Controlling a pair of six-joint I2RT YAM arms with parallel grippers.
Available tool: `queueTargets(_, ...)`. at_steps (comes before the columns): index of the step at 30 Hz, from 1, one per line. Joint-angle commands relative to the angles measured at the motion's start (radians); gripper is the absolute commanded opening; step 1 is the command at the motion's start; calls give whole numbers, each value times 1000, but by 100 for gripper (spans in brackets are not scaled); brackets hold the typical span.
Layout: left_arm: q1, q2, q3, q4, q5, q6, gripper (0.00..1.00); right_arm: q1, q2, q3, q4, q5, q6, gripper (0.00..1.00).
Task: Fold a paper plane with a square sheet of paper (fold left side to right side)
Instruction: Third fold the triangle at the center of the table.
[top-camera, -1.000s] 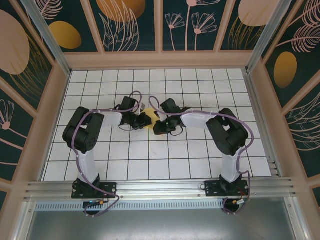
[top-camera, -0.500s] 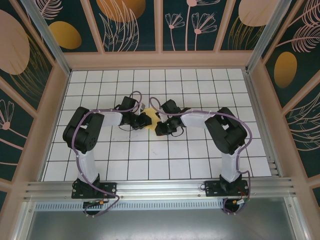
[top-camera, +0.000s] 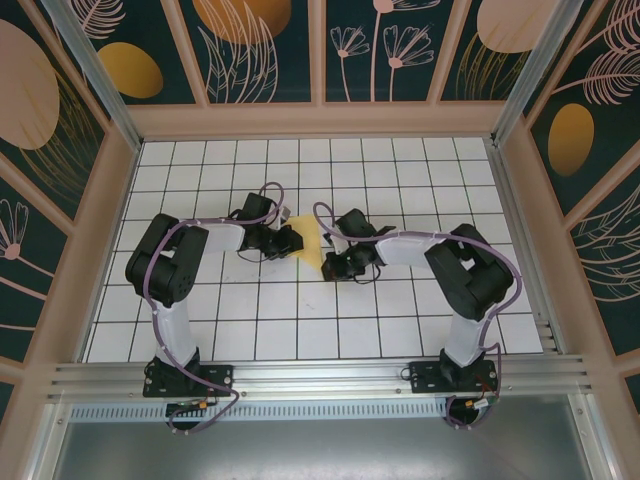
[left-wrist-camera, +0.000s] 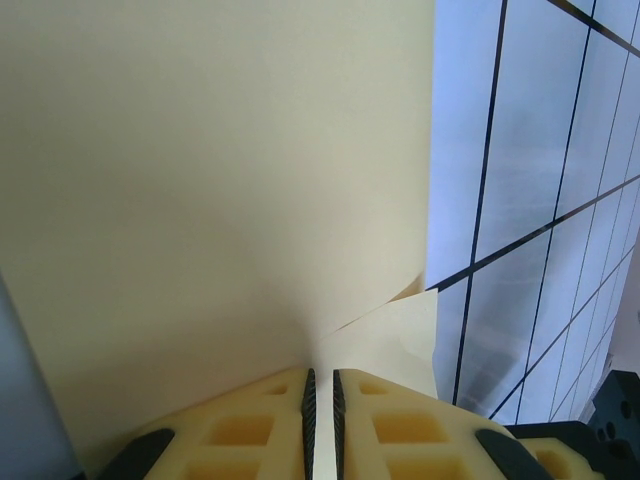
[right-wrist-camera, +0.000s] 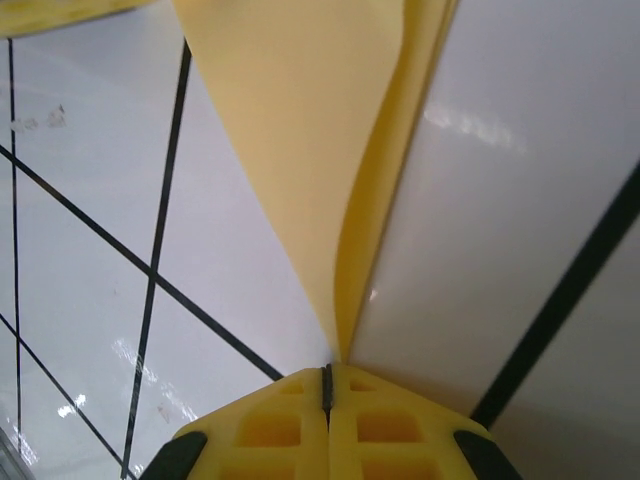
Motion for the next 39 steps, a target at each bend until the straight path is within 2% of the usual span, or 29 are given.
queueTargets(1, -4, 50, -32, -37, -88, 25, 18, -10, -47, 29, -125, -19, 10, 5)
queueTargets(8, -6, 43, -32, -37, -85, 25, 17, -6, -4, 184, -116, -94, 21, 5)
queueTargets(15, -6, 39, -30, -38, -83, 25, 17, -6, 126, 259, -114, -15, 28, 4)
queueTargets(21, -6, 34, -27, -40, -83, 22, 18, -8, 157, 213, -147, 35, 39, 2)
queueTargets(30, -6, -5, -15, -48, -82, 15, 21, -8, 119, 88, -168, 74, 78, 1)
queueTargets(39, -47, -101, 1, -103, -84, 12, 18, -8, 134, 90, -145, 92, 103, 0)
